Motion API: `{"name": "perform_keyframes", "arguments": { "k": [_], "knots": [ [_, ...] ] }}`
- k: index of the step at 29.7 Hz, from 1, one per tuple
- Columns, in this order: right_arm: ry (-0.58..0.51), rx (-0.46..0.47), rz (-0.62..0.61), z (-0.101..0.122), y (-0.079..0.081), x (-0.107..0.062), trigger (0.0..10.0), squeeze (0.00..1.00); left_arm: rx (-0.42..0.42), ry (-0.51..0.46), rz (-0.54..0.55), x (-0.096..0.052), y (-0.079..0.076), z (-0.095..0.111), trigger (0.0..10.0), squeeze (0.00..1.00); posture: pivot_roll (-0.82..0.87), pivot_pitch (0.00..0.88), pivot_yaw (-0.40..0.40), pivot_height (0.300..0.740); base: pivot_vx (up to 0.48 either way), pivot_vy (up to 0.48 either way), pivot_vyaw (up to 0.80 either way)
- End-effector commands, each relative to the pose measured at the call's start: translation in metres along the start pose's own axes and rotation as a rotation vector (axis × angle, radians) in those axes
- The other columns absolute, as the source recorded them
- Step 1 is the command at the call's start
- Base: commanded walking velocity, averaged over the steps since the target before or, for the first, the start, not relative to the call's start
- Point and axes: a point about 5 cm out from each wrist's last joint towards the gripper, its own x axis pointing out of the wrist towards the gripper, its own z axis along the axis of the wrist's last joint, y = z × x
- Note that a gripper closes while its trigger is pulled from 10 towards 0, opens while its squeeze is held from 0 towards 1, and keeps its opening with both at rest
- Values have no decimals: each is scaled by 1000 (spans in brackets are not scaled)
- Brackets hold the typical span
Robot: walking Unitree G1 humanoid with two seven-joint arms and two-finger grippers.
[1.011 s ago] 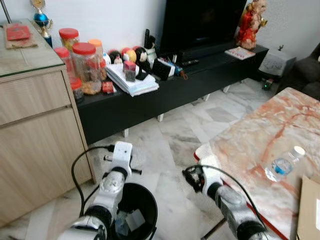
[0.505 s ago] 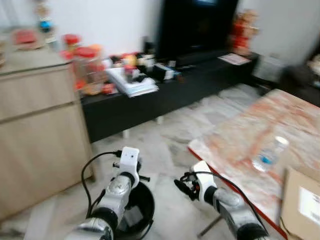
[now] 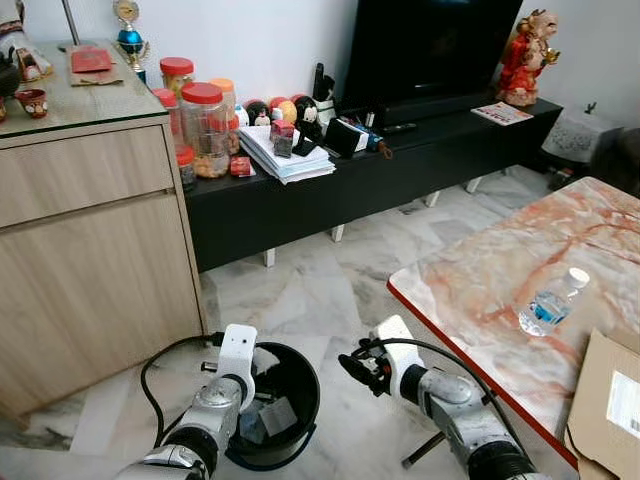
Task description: Picking trash to rubbish bin
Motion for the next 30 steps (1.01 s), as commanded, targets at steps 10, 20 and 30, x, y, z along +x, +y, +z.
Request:
{"name": "perform_keyframes", "arguments": {
  "k": [10, 20, 30],
  "knots": [
    [-26, -35, 9, 13, 2, -2, 10000, 0, -60, -94, -1, 3, 2, 23, 10000, 0, 73, 0, -151, 740, 0, 0, 0],
    [-37, -45, 14, 17, 4, -4, 10000, 0, -128, -204, 27, 5, 3, 48, 10000, 0, 58, 0, -167, 740, 0, 0, 0],
    [-68, -62, 70, 27, 19, -5, 10000, 0, -173, -228, -28, 5, -8, 51, 10000, 0, 39, 0, -176, 740, 0, 0, 0]
  ]
}}
